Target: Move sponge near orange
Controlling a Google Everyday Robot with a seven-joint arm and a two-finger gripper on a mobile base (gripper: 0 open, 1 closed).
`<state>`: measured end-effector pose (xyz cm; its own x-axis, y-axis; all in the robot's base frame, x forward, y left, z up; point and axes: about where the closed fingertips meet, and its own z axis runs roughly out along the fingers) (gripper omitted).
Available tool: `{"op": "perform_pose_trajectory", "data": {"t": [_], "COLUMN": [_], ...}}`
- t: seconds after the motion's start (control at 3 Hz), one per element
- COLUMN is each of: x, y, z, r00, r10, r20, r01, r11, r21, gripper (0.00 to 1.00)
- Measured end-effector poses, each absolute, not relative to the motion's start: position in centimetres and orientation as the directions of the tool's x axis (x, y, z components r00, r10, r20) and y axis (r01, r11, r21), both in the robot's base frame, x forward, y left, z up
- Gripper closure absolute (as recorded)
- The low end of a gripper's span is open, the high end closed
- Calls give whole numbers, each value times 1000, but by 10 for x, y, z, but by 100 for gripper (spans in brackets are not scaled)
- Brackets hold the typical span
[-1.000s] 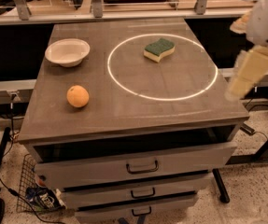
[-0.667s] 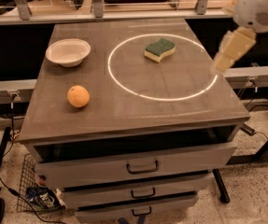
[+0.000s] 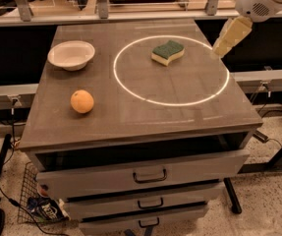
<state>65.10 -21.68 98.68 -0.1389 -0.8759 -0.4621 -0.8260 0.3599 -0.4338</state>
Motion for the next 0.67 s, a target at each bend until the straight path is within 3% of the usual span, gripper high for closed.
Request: {"op": "perform_pose_trajectory", "data": {"t": [0.67], "x": [721], "y": [-193], "z": [938], "r00": [-209], "r10": [-699], "r20": [-684], "r01": [-790], "r11": [533], "r21": [-303], "gripper": [0]}}
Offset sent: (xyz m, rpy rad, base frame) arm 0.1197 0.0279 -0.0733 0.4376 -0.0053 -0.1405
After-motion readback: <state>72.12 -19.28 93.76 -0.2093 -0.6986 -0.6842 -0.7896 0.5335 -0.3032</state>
